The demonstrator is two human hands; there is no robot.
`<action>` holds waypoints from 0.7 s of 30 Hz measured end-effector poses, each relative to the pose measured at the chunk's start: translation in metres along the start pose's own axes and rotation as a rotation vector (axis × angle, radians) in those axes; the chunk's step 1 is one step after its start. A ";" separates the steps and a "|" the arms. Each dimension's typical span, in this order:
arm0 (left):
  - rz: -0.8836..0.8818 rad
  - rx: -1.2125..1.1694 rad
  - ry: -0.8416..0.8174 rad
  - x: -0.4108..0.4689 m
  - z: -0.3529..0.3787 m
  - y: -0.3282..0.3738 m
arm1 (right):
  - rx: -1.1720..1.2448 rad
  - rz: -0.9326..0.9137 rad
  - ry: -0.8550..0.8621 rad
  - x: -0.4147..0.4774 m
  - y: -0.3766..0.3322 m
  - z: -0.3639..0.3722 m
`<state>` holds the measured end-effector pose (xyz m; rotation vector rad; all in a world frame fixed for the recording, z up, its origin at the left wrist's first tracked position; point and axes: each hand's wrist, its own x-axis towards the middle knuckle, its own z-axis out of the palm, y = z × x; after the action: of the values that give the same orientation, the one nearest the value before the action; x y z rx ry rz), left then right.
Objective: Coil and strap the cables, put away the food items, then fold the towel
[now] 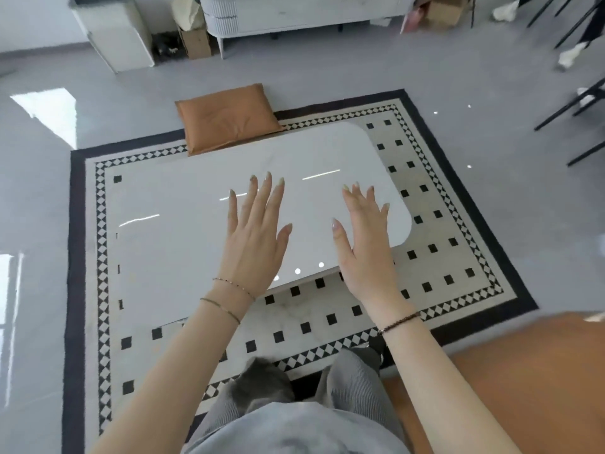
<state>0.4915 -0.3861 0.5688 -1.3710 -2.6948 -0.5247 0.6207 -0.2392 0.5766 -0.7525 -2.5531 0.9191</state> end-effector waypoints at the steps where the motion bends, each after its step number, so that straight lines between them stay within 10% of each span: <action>1: 0.020 -0.012 -0.003 0.005 0.003 0.009 | -0.010 0.005 0.004 0.001 0.006 -0.006; 21: 0.113 0.059 -0.080 0.202 0.143 0.324 | -0.192 0.080 -0.004 0.070 0.308 -0.283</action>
<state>0.6408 -0.0071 0.5649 -1.5491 -2.6495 -0.3861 0.8076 0.1413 0.5906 -0.9139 -2.6580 0.7057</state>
